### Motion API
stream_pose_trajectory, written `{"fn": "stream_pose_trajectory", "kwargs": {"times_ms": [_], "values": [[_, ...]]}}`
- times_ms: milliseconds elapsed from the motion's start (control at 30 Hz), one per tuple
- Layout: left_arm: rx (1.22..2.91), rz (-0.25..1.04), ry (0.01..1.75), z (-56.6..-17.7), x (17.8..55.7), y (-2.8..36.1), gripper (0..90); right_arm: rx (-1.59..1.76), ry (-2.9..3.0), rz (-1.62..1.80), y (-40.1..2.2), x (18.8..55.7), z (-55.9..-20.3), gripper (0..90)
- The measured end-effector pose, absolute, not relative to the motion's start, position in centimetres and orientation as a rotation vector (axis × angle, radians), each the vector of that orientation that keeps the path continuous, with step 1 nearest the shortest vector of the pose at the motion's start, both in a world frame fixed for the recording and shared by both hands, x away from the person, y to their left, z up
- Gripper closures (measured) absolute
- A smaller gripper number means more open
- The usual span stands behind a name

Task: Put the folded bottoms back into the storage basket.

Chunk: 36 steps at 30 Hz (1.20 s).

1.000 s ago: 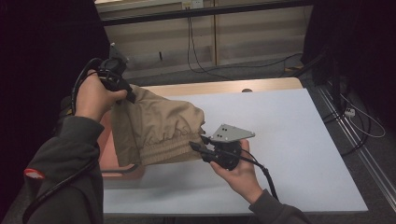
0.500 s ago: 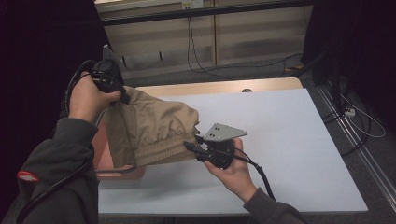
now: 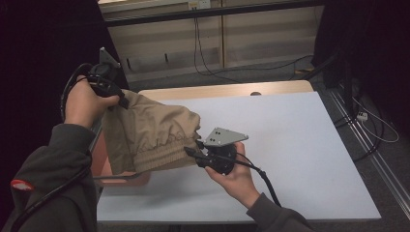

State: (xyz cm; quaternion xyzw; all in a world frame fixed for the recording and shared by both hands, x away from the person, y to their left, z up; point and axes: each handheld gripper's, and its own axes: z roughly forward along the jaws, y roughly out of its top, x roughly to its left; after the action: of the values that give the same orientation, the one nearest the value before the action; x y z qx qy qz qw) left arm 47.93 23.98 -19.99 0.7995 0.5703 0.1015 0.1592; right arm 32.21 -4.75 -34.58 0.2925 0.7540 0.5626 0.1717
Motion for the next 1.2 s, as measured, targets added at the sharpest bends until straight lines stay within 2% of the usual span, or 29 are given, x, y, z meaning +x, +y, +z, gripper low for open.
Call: {"fn": "stream_pose_trajectory", "kwargs": {"times_ms": [1200], "values": [[2.267,0.317,1.673,-20.6,48.2,26.0,80.9,0.806,2.171,1.597,-2.3,33.0,-35.2,68.7]]}}
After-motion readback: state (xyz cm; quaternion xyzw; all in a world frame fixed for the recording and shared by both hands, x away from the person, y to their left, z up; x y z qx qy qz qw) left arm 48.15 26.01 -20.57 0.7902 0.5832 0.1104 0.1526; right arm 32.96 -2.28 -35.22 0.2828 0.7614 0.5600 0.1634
